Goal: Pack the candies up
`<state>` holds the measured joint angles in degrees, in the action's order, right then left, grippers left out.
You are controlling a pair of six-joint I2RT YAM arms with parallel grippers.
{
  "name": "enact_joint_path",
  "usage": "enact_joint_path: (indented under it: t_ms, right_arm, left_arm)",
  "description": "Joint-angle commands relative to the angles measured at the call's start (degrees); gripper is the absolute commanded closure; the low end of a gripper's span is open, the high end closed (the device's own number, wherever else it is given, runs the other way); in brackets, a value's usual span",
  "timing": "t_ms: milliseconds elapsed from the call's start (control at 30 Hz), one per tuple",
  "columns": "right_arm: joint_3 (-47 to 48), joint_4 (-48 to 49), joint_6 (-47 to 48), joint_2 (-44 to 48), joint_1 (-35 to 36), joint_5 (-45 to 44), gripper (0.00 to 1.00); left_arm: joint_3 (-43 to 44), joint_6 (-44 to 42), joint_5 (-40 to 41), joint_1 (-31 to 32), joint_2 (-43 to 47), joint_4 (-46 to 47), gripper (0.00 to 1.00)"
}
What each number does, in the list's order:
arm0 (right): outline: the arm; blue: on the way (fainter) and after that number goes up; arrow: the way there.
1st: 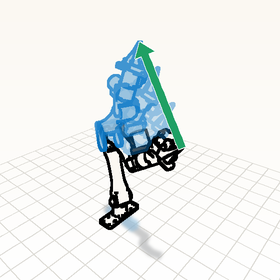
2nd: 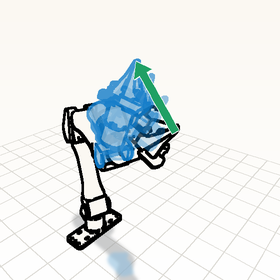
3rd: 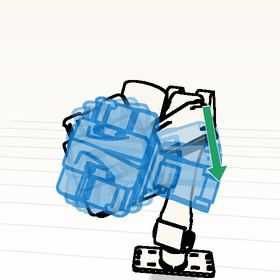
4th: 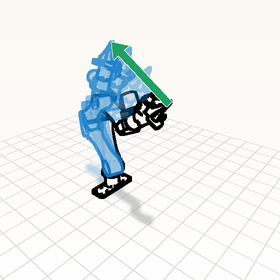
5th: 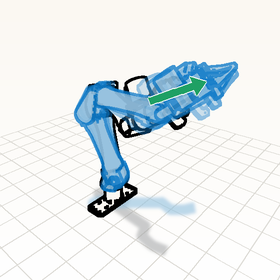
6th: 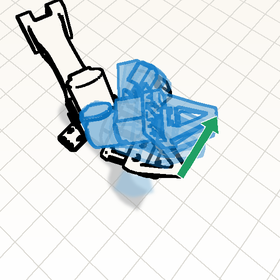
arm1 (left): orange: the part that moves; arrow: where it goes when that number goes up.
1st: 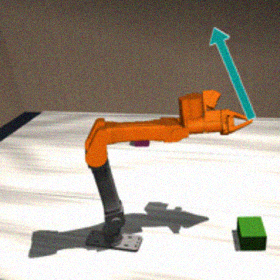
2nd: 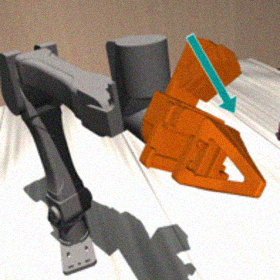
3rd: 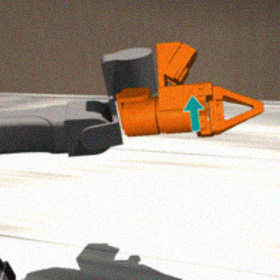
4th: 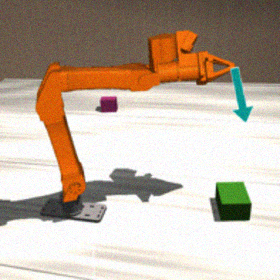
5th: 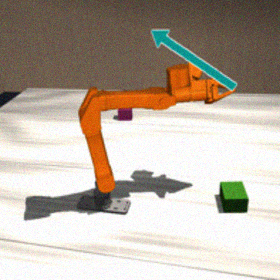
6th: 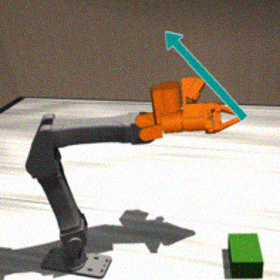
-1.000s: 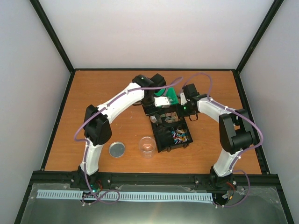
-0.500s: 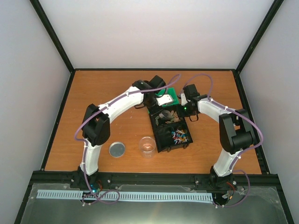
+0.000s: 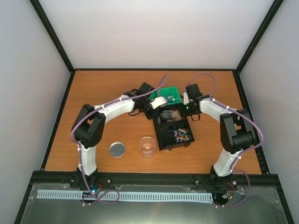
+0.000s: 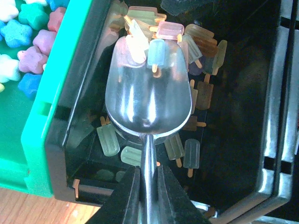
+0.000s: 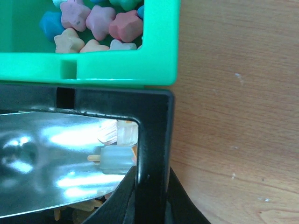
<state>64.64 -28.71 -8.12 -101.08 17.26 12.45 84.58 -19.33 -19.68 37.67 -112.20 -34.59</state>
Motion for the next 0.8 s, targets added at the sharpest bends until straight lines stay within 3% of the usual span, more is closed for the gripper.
enact_joint_path:
  t_ms: [0, 167, 267, 467, 567, 633, 767]
  right_arm:
    - [-0.8, 4.2, 4.1, 2.0, 1.5, 8.7, 0.97]
    - [-0.7, 2.6, 5.8, 2.6, -1.1, 9.9, 0.97]
    - [-0.5, 1.3, 7.0, 3.1, -2.2, 8.9, 0.97]
    - [0.7, 0.3, 7.0, 3.0, -2.3, 7.0, 0.97]
    - [0.4, 0.3, 7.6, 3.9, -2.3, 5.9, 0.97]
    - [0.7, 0.0, 7.9, 3.7, -2.3, 5.4, 0.97]
    - [0.8, -0.1, 9.0, 4.3, -2.4, 3.8, 0.97]
  left_arm:
    - [-8.8, 3.7, -4.5, -0.5, -4.0, 20.7, 0.99]
    - [-13.8, 6.2, -8.7, -4.2, -1.0, 29.5, 0.99]
    - [-18.2, 3.1, -9.2, -5.8, 2.3, 31.7, 0.99]
    - [-13.8, 2.3, -6.9, -3.6, 0.4, 27.7, 0.99]
    - [-20.8, -1.1, -7.3, -3.2, 4.0, 33.6, 0.99]
    - [-22.0, -5.6, -5.7, 1.3, 6.2, 29.8, 0.99]
    - [-27.2, -1.8, -4.9, -1.1, 8.5, 33.9, 0.99]
